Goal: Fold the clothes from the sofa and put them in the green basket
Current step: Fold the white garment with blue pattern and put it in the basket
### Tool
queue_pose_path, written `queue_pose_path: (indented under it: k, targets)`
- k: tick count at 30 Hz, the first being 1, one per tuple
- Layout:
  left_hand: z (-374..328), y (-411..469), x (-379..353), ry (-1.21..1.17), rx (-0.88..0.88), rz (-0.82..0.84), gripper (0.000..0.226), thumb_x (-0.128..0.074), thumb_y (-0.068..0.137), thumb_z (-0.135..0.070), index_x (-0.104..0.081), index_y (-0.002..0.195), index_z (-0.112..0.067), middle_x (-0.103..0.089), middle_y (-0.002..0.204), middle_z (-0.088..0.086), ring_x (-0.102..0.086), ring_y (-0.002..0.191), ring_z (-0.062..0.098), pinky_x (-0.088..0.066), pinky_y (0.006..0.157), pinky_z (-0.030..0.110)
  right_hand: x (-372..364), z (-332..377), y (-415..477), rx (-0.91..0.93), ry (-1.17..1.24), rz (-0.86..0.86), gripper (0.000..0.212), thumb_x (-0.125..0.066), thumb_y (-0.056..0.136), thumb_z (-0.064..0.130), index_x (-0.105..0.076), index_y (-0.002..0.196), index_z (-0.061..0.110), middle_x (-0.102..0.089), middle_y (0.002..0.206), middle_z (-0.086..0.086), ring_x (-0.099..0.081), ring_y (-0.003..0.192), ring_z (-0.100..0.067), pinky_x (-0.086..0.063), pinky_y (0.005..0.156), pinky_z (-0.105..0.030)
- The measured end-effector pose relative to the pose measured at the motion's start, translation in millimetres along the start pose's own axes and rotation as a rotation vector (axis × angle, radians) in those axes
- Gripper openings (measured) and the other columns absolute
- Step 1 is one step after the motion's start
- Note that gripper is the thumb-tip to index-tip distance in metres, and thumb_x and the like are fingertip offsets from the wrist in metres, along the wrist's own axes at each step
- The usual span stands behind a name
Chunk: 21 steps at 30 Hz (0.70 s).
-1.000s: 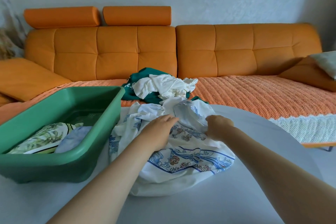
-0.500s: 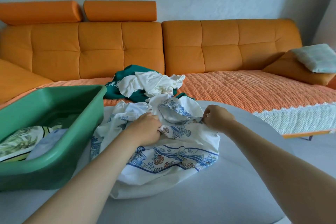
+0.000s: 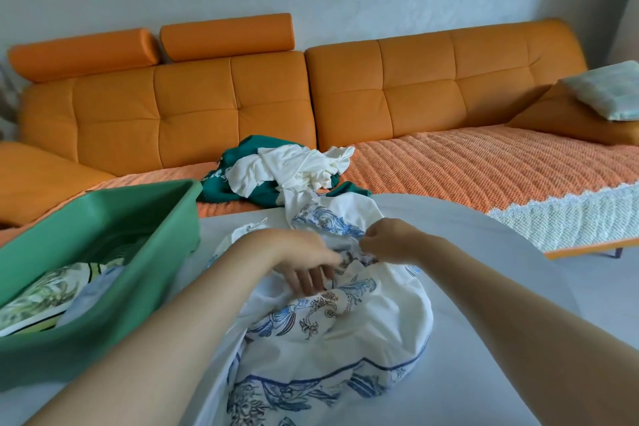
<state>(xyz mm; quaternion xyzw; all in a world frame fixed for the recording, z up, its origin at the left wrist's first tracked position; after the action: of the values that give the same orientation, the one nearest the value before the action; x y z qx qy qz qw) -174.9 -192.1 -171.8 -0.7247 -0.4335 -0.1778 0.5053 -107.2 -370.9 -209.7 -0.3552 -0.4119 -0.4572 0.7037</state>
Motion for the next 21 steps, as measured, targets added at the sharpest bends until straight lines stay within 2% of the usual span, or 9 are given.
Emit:
queue_pose_path:
  k: [3,5,7,9,11,13,15,17,21]
  targets:
    - [-8.6,23.1,24.9,0.177,-0.085,-0.28,0.038,-0.043,0.095,0.004,-0.073,0.113,-0.01,-0.071,0.116,0.01,-0.068,0.096,0.023,-0.05,0.07,0.025,-0.8,-1.6,17.7,0.021,-0.06,-0.12,0.037,-0.05,0.097,0.037,-0.06,0.129,0.023,-0.057,0.131,-0.004,-0.062,0.107,-0.023,-0.051,0.081,-0.033]
    - [-4.0,40.5,28.2,0.272,-0.071,-0.342,0.042,-0.044,0.092,0.006,-0.073,0.118,-0.011,-0.068,0.123,0.008,-0.065,0.102,0.025,-0.047,0.074,0.027,-6.6,-3.0,31.1,0.0,-0.081,-0.119,0.058,-0.055,0.094,0.05,-0.042,0.146,0.028,-0.044,0.146,-0.003,-0.059,0.116,-0.024,-0.047,0.081,-0.033]
    - [5.7,60.6,24.8,0.336,-0.043,-0.337,0.031,-0.049,0.092,-0.003,-0.072,0.114,-0.007,-0.067,0.113,0.011,-0.063,0.096,0.026,-0.048,0.076,0.031,-14.9,-2.8,44.1,-0.042,-0.122,-0.091,0.075,-0.057,0.089,0.059,-0.031,0.151,0.028,-0.041,0.149,-0.004,-0.059,0.116,-0.026,-0.047,0.078,-0.033]
    - [15.3,73.3,20.0,0.338,-0.063,-0.352,0.032,-0.058,0.091,-0.023,-0.064,0.119,-0.008,-0.062,0.114,0.009,-0.059,0.097,0.025,-0.046,0.078,0.031,-22.4,-2.2,54.7,-0.078,-0.168,-0.088,0.071,-0.057,0.089,0.06,-0.038,0.145,0.022,-0.052,0.135,-0.007,-0.06,0.105,-0.025,-0.045,0.071,-0.032]
    - [27.4,80.1,19.2,0.31,-0.087,-0.4,0.057,-0.062,0.087,-0.046,-0.051,0.136,-0.02,-0.055,0.129,0.006,-0.056,0.113,0.028,-0.048,0.09,0.037,-24.2,-0.9,62.3,-0.108,-0.184,-0.109,0.046,-0.056,0.093,0.049,-0.055,0.124,0.015,-0.062,0.102,-0.003,-0.061,0.085,-0.021,-0.043,0.061,-0.028]
    - [40.9,82.3,22.0,0.368,-0.066,-0.474,0.058,-0.052,0.089,-0.056,-0.044,0.141,-0.031,-0.057,0.134,0.007,-0.056,0.116,0.032,-0.049,0.093,0.04,-22.8,0.4,66.6,-0.131,-0.185,-0.136,0.024,-0.055,0.095,0.031,-0.062,0.108,0.012,-0.057,0.082,0.0,-0.058,0.073,-0.018,-0.041,0.055,-0.026]
    - [53.2,83.8,24.0,0.436,-0.013,-0.509,0.05,-0.039,0.095,-0.055,-0.045,0.14,-0.034,-0.06,0.131,0.01,-0.057,0.112,0.033,-0.05,0.088,0.038,-20.0,0.3,66.6,-0.187,-0.144,-0.158,0.016,-0.051,0.095,0.016,-0.058,0.106,0.007,-0.057,0.082,-0.003,-0.059,0.073,-0.02,-0.044,0.056,-0.029]
    - [62.1,82.1,25.2,0.494,0.058,-0.493,0.049,-0.034,0.098,-0.052,-0.045,0.143,-0.034,-0.06,0.13,0.011,-0.056,0.112,0.032,-0.047,0.083,0.035,-16.2,-1.7,64.9,-0.26,0.005,-0.206,0.024,-0.045,0.095,0.009,-0.052,0.117,0.003,-0.062,0.101,-0.011,-0.062,0.087,-0.027,-0.049,0.066,-0.034]
    - [72.1,67.7,27.3,0.491,0.207,-0.464,0.048,-0.04,0.099,-0.041,-0.038,0.145,-0.028,-0.061,0.118,0.015,-0.061,0.099,0.031,-0.049,0.075,0.035,-6.0,-5.3,60.3,-0.351,0.383,-0.311,0.023,-0.038,0.094,0.004,-0.044,0.116,0.0,-0.065,0.105,-0.02,-0.066,0.083,-0.032,-0.052,0.06,-0.036]
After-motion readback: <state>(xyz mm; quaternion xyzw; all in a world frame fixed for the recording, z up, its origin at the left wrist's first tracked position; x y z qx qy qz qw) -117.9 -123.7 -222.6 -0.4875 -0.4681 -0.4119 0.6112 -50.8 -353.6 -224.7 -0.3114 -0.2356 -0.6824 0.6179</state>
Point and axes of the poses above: each hand's wrist, its own y-axis towards the middle knuckle, its own x-axis out of the back of the hand, z = x × y, the point moved 3 cm from there along y, towards the middle knuckle
